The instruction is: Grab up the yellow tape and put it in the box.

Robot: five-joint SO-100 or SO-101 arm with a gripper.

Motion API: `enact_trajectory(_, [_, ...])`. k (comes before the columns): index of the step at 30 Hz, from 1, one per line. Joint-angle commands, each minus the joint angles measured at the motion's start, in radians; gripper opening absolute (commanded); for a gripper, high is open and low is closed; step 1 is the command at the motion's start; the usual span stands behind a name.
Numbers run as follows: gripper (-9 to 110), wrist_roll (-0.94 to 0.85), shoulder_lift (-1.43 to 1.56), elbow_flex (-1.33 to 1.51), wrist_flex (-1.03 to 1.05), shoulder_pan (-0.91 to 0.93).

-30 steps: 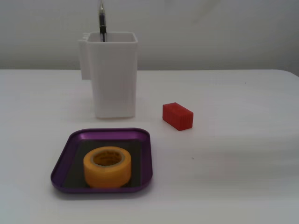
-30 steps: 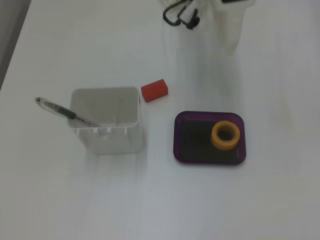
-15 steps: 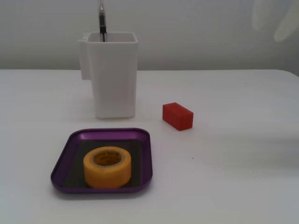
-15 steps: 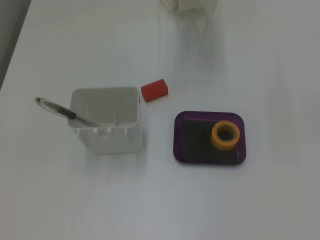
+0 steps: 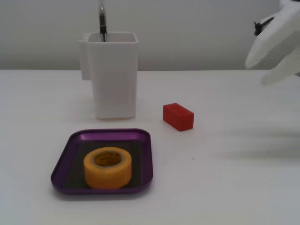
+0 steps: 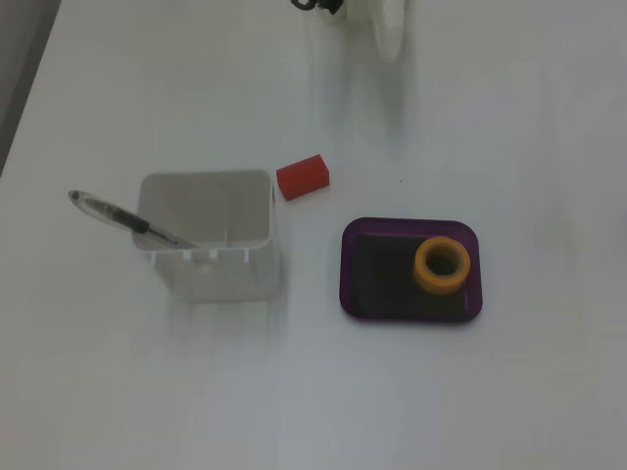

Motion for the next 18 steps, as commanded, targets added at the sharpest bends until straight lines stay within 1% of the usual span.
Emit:
enact_trajectory(1, [10, -0.003, 0.147, 0.114, -0.054, 0.057])
enact_trajectory(3, [10, 0.006, 0.199, 0.173, -0.044, 0.074])
enact_trajectory(13, [9, 0.012, 0.178, 0.365, -0.071, 0.071])
enact_trajectory(15, [6, 0.014, 0.178, 0.370, -0.069, 0.072])
enact_trajectory(17, [-1, 0.014, 0.178, 0.370, -0.066, 0.072])
enact_trajectory(18, [-1, 0.014, 0.178, 0.370, -0.066, 0.072])
